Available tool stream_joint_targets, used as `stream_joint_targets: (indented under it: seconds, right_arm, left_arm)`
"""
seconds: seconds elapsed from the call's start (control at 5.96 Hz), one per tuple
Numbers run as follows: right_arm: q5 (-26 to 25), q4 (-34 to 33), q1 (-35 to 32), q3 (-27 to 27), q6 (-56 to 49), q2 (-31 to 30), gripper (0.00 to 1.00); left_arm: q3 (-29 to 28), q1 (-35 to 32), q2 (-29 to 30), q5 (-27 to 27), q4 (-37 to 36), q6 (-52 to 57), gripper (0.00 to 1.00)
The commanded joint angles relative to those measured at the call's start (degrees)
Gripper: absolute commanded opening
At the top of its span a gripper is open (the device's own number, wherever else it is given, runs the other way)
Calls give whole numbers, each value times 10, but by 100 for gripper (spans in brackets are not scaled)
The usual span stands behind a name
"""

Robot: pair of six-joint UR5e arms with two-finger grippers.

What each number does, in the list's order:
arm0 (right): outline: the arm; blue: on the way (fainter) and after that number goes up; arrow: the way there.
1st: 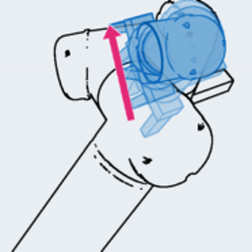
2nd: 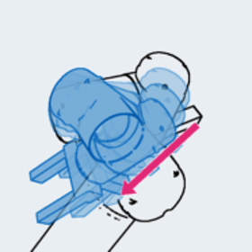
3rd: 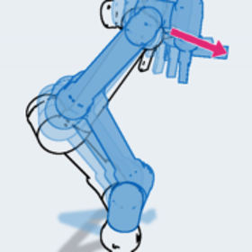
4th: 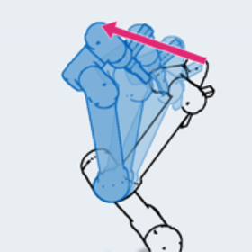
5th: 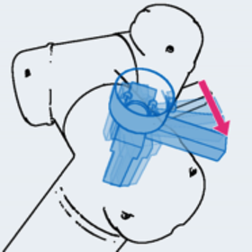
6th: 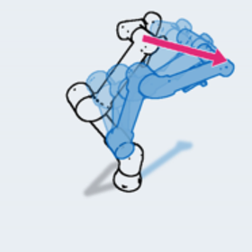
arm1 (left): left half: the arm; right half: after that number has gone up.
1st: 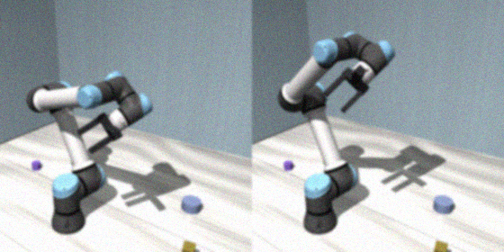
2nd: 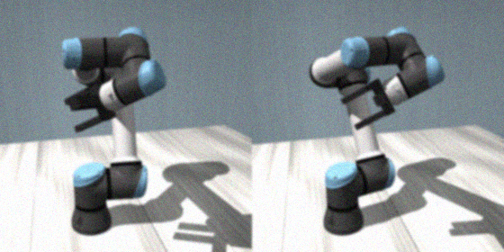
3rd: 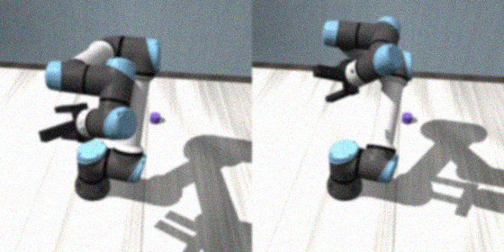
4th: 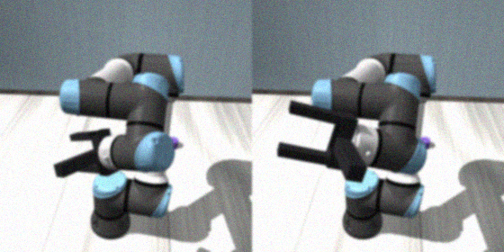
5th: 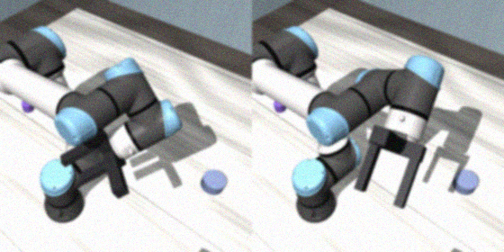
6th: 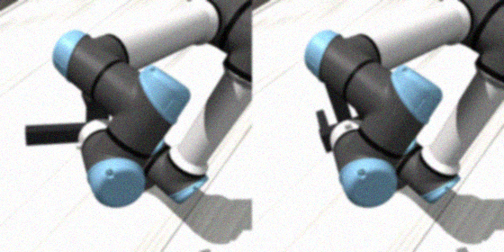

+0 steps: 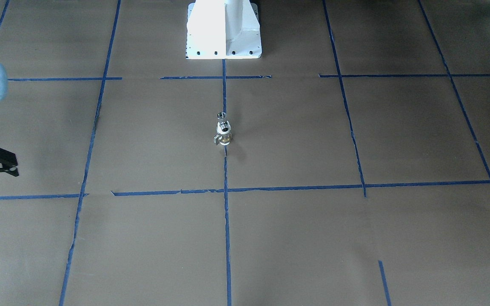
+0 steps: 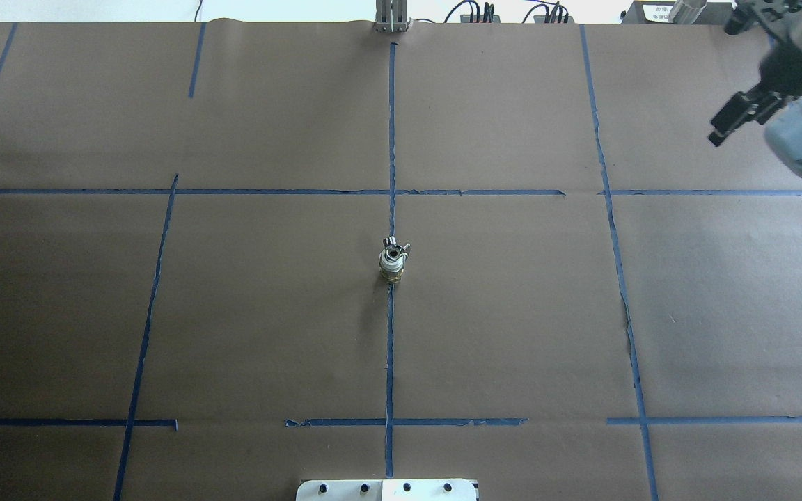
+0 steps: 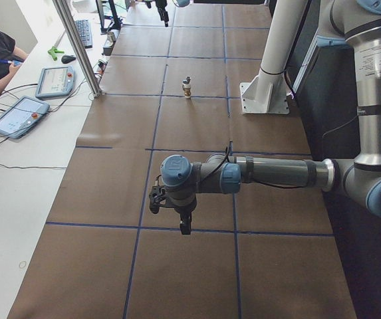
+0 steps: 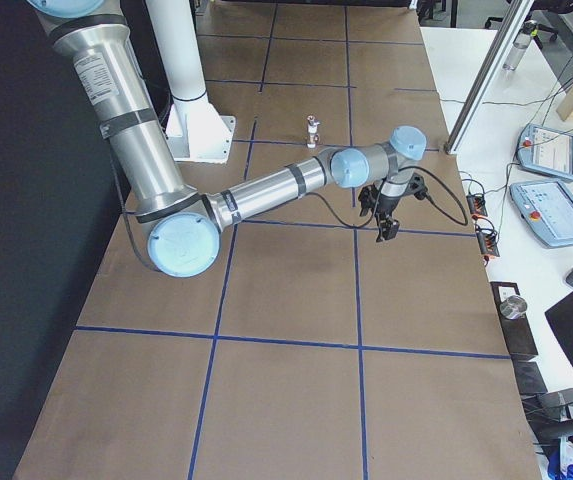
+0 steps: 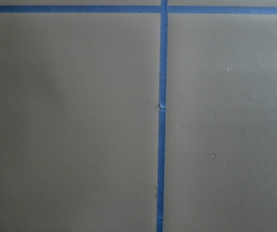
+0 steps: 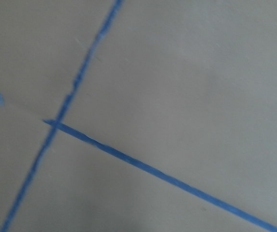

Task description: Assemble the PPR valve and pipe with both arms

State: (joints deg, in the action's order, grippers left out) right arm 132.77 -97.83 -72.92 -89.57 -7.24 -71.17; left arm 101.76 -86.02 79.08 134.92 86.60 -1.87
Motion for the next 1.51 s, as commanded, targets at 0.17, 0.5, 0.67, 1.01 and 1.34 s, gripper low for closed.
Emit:
stream_joint_targets:
  seconds: [0.17, 0.5, 0.67, 1.01, 1.34]
  right_arm:
    - [34, 1, -167, -1, -190, -163, 100]
    - [27, 0, -211, -40, -148, -215, 100]
    - [27, 1, -209, -45, -133, -216, 100]
    - [28, 1, -179, -47, -131, -216, 100]
    - [31, 2, -167, -47, -126, -217, 100]
  left_arm:
    - [5, 0, -12, -1, 1, 0, 100]
    - [7, 1, -19, -1, 1, 1, 100]
    - [1, 1, -12, -1, 1, 0, 100]
    - [6, 1, -12, 0, 3, 0, 100]
    - [9, 1, -12, 0, 4, 0, 100]
